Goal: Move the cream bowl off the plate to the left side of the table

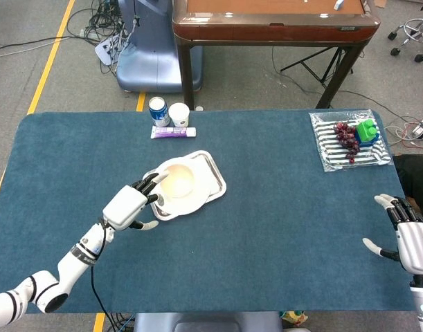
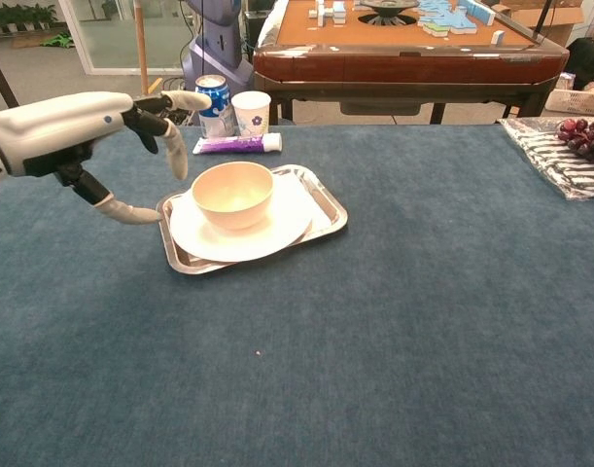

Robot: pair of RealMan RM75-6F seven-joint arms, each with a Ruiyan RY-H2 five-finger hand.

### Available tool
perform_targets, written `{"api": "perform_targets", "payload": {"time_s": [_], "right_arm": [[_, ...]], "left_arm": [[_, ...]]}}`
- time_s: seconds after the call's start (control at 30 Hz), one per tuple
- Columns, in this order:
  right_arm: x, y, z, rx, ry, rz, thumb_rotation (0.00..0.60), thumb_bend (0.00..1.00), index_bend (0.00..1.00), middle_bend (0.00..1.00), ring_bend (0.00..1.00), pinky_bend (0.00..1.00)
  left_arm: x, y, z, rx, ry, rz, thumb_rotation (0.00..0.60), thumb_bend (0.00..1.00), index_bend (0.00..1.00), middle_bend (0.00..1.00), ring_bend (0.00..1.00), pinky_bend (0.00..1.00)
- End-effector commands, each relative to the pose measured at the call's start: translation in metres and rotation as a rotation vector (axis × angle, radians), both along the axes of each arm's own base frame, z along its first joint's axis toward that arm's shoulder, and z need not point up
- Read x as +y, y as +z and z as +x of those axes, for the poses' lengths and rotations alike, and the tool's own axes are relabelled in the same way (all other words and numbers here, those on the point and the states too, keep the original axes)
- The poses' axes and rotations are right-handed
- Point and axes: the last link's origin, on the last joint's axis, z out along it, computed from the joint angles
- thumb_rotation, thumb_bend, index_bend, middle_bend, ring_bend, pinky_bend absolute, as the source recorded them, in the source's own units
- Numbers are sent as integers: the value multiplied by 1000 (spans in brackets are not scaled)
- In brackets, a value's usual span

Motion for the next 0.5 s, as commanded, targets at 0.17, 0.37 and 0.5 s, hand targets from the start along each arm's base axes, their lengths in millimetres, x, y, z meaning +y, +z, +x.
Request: {"api": "perform_targets", "payload": {"time_s": [0.17,0.37,0.5], "right_arm": [[1,4,-1,-12,0,-7,600,0,205,214,151,336],[1,5,-2,-14,-6,-4,600,0,205,214,151,336],[2,4,-1,-13,-5,2,600,0,205,214,151,336]], "left_arm": [[22,-20,4,86,16,37,600,152,444,0,0,252],[30,-32,2,122,31,56,600,152,450,0,0,252],[36,-36,-1,163,59,94,600,152,444,0,0,252]]}}
